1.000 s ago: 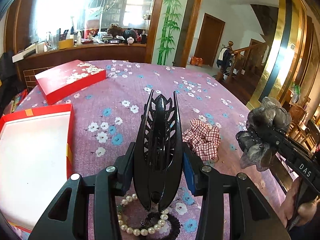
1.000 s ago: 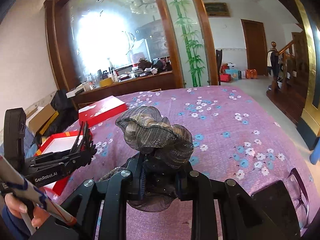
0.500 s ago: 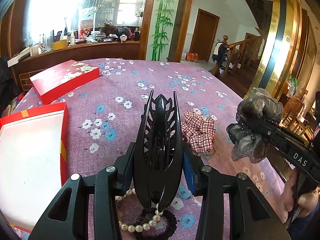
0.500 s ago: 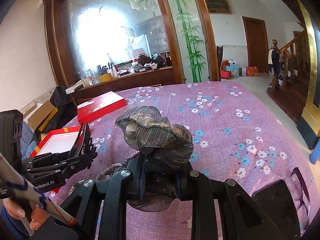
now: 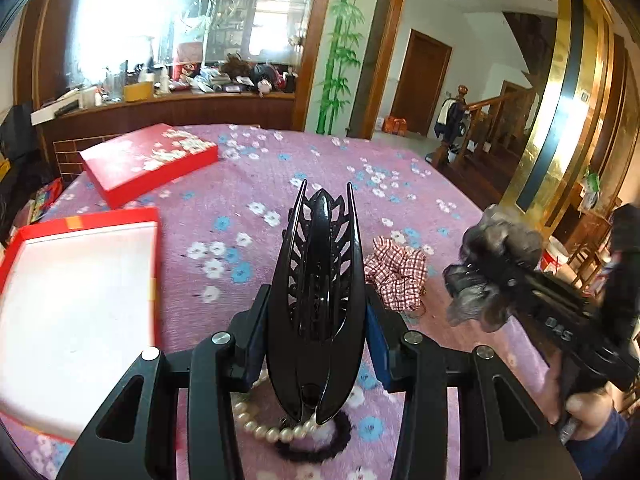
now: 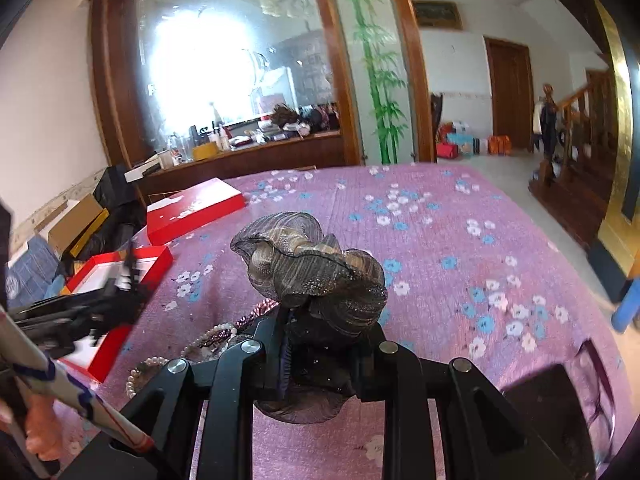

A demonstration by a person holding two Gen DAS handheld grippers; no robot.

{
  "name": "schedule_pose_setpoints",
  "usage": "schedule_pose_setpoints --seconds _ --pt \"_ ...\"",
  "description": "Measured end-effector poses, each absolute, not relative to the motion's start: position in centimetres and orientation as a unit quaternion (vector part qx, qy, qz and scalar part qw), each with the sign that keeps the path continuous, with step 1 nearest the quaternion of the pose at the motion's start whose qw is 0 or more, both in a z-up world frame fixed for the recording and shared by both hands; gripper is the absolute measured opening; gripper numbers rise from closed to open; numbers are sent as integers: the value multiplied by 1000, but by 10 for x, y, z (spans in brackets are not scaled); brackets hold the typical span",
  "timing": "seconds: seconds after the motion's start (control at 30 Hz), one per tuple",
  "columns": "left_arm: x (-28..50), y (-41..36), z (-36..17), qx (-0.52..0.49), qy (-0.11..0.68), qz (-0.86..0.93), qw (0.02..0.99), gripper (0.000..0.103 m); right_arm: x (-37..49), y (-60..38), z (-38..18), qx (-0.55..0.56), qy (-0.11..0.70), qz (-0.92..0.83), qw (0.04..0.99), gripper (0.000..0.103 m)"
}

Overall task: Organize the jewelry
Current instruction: 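Carry the claw clip and grey scrunchie over the open red box with both grippers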

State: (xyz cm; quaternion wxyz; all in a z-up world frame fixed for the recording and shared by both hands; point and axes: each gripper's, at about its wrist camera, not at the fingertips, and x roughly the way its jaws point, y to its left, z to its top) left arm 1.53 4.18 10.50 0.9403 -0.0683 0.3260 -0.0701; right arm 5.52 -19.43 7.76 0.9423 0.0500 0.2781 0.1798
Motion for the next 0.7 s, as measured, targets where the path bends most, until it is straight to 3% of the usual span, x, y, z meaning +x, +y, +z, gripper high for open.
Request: schedule_pose_setpoints --seconds 0.33,0.7 --pt "-16 147 139 -82 319 -11 944 42 42 -105 123 40 326 275 904 25" --pt "-6 283 128 -99 361 75 924 42 75 60 138 7 391 363 846 25"
